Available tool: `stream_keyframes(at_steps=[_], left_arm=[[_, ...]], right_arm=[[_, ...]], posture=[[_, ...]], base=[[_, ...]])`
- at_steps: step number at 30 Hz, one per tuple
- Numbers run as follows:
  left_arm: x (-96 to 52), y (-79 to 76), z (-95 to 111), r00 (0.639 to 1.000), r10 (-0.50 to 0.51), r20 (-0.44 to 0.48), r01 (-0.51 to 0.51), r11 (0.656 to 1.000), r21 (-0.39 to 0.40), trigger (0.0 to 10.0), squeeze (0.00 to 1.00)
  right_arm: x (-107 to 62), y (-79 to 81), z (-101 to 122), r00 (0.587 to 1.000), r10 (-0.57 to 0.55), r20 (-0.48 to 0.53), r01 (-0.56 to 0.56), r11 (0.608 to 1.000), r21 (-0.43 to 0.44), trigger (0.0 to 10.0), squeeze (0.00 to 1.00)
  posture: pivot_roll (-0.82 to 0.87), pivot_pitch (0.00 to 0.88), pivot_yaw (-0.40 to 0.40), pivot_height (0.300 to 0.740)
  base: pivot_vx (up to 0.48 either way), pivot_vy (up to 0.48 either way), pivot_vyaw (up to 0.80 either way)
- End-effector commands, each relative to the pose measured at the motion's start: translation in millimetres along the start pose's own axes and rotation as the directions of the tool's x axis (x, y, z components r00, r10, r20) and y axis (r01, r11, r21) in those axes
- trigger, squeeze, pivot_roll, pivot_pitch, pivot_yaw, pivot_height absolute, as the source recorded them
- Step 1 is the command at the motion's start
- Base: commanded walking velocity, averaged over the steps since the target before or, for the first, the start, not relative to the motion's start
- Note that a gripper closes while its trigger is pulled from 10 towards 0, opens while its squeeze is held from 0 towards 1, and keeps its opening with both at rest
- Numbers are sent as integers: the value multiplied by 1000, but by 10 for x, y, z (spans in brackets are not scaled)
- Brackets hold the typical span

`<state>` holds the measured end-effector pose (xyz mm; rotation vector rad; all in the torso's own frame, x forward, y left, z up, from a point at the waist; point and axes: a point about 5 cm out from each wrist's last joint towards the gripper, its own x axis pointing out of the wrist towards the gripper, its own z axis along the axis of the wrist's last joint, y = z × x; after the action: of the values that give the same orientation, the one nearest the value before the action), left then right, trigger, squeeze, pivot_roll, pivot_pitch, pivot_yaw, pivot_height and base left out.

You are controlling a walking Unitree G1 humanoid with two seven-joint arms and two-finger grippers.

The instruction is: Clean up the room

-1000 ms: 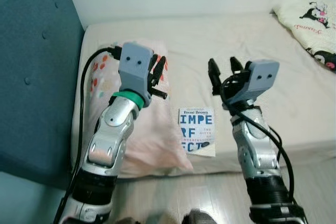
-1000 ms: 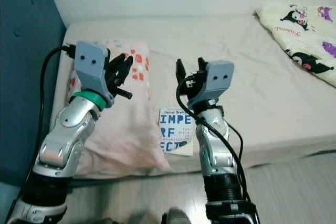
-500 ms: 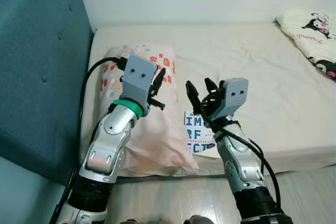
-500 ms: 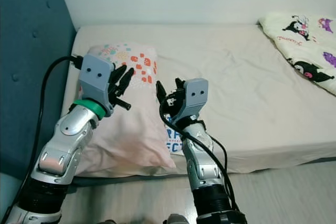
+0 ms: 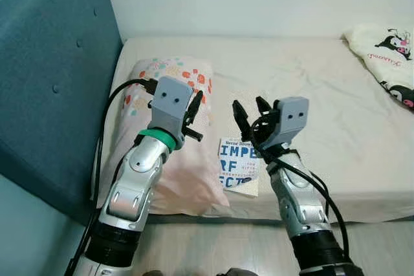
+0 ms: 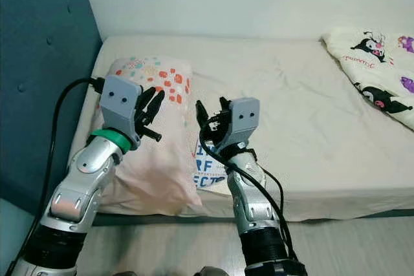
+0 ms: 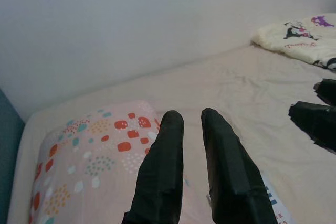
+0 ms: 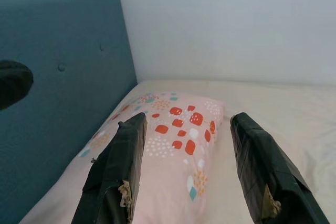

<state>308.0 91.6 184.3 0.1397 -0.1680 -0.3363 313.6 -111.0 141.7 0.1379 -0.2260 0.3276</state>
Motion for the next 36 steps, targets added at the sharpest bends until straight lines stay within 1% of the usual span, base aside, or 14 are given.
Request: stream_keyframes(at_steps=[1, 12, 19, 36], left_arm=[[-6, 35, -32, 1000, 17, -11, -17, 1000, 7, 10000, 0], [5, 58, -49, 999, 31, -15, -31, 999, 7, 10000, 0], [17, 64, -54, 999, 33, -17, -33, 999, 8, 10000, 0], [35, 90, -86, 998, 41, -42, -40, 999, 22, 10000, 0]], right_arm=[[-15, 19, -20, 1000, 4, -8, -4, 1000, -4, 10000, 0], [-13, 29, -15, 1000, 6, -3, -6, 1000, -4, 10000, 0], [-14, 31, -16, 1000, 6, -3, -6, 1000, -3, 10000, 0], [-18, 35, -18, 1000, 1, 0, -1, 1000, 0, 10000, 0]], posture=[[-37, 5, 18, 721], [-38, 1, 23, 721], [-40, 0, 25, 721], [-41, 0, 35, 721]], base=[[0, -330, 0], [0, -344, 0], [0, 0, 0], [0, -460, 0]])
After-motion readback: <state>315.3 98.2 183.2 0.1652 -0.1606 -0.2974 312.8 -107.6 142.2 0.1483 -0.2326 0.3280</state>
